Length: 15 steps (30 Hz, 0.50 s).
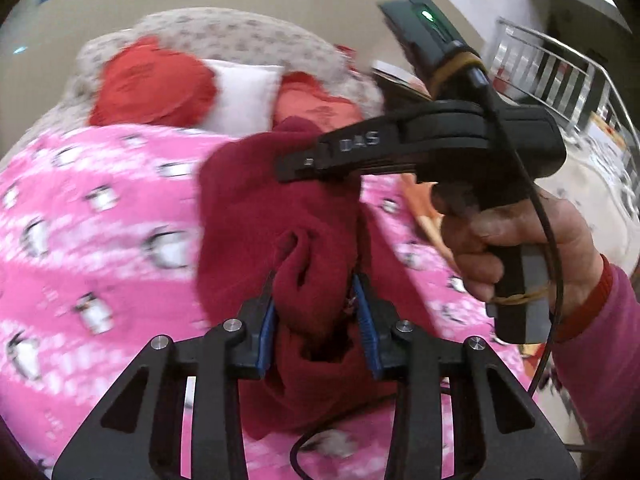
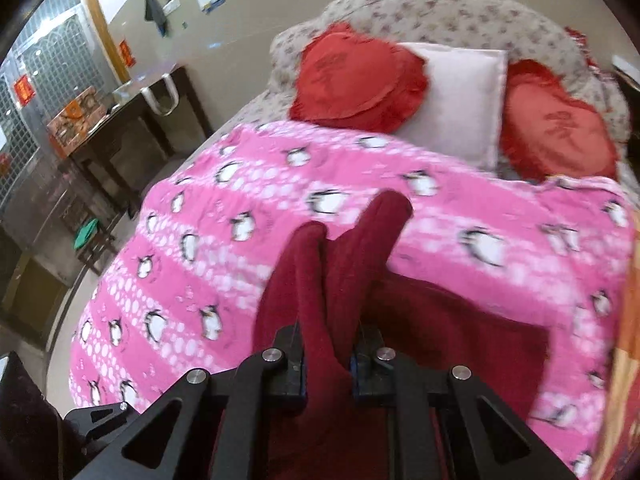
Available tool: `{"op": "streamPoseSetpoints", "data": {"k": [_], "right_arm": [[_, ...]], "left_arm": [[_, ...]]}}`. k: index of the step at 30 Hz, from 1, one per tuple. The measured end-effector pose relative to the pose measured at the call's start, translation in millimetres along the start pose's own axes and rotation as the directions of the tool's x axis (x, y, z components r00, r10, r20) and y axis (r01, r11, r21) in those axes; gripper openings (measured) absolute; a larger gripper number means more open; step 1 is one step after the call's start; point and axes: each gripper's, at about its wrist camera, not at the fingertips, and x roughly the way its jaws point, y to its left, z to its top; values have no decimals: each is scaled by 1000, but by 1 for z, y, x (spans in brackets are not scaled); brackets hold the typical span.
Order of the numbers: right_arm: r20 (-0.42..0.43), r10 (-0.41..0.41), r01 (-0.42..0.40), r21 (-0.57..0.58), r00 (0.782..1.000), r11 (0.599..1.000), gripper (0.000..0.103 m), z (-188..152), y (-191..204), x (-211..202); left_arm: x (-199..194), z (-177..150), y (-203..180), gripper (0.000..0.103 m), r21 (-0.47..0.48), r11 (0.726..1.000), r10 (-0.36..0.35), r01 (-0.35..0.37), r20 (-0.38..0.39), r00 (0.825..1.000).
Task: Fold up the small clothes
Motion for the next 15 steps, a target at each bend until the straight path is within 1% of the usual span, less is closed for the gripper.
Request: {"op": "streamPoseSetpoints", "data": {"k": [3, 6, 7, 9, 10, 12, 13, 14, 15], "right_arm": [[4, -48, 48, 43, 999, 998, 13, -15, -37, -16], [-17, -78, 79, 112, 997, 991, 12, -35, -74, -20], [-25, -98, 100, 122, 995, 987, 12, -42, -83, -18], [-49, -147, 153, 138, 988, 979, 12, -54, -101, -9], [-64, -157, 166, 157, 985, 974, 12, -60, -109, -4], [-78, -168, 180, 184, 983, 966, 13, -70, -120, 11], [-70, -169, 180, 203, 983, 962, 15, -75, -126, 17], [-66, -169, 179, 217, 983, 960, 26, -78, -129, 17], [-61, -184, 193, 232, 981, 953, 33, -80, -131, 13]], "left_arm": [[29, 2, -36, 35, 55, 998, -42, 44, -37, 998], [62, -4, -59, 35, 67, 994, -79, 86, -100, 992], [73, -8, -67, 35, 72, 992, -94, 104, -130, 987], [83, -12, -73, 35, 80, 989, -110, 125, -171, 979], [84, -14, -76, 35, 79, 988, -115, 133, -195, 974], [78, -15, -77, 36, 83, 987, -120, 140, -209, 970], [71, -14, -77, 37, 93, 986, -115, 137, -210, 971], [59, -14, -75, 40, 103, 986, -109, 132, -204, 973], [47, -13, -73, 45, 111, 986, -104, 127, -193, 976]]}}
